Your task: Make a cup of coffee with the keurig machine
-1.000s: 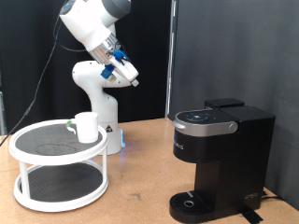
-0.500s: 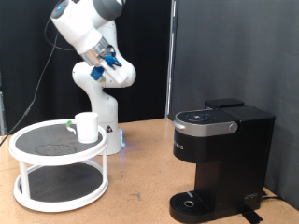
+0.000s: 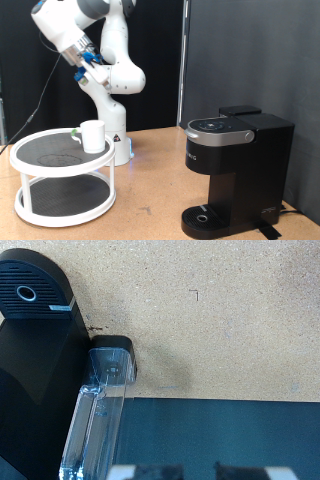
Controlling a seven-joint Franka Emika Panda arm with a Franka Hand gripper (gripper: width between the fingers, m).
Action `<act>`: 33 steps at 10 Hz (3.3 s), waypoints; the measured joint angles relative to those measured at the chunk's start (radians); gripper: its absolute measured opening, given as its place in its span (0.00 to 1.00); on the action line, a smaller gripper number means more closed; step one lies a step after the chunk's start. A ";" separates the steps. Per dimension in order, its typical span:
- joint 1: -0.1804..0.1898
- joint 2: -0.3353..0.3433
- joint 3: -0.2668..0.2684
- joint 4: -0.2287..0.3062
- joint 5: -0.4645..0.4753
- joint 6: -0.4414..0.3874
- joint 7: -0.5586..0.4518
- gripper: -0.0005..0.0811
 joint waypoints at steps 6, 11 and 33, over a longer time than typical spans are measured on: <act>-0.062 0.002 -0.074 -0.002 -0.137 0.001 -0.060 0.01; -0.090 0.067 -0.197 0.078 -0.143 0.053 -0.117 0.01; -0.010 0.284 -0.202 -0.068 -0.099 0.313 -0.204 0.90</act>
